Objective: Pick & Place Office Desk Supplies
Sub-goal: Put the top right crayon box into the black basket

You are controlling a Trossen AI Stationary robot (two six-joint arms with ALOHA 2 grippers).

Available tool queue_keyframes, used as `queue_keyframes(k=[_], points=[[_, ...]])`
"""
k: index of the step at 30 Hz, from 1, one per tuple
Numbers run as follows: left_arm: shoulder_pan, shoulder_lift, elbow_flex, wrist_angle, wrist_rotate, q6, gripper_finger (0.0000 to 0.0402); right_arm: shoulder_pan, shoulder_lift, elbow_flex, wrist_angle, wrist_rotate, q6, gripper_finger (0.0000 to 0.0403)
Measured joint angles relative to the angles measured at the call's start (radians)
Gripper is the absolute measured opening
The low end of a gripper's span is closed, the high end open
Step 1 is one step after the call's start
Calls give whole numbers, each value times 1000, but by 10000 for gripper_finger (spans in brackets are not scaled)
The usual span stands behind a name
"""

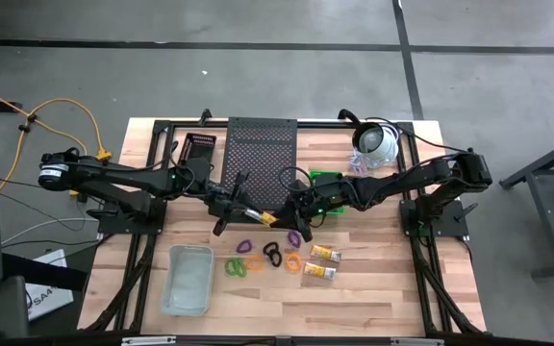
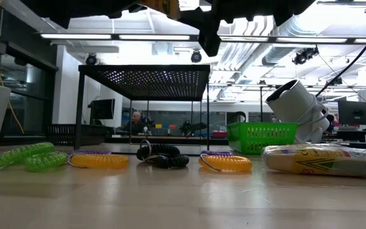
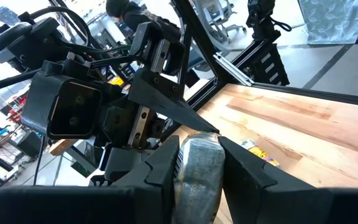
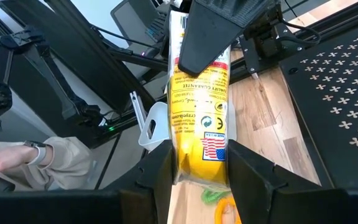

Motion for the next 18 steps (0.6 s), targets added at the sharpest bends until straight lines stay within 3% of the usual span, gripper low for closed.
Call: queue_keyframes(k=[18], points=[[0,0,0,2,-2,0,96,0,0,0,0,2,-22,219]])
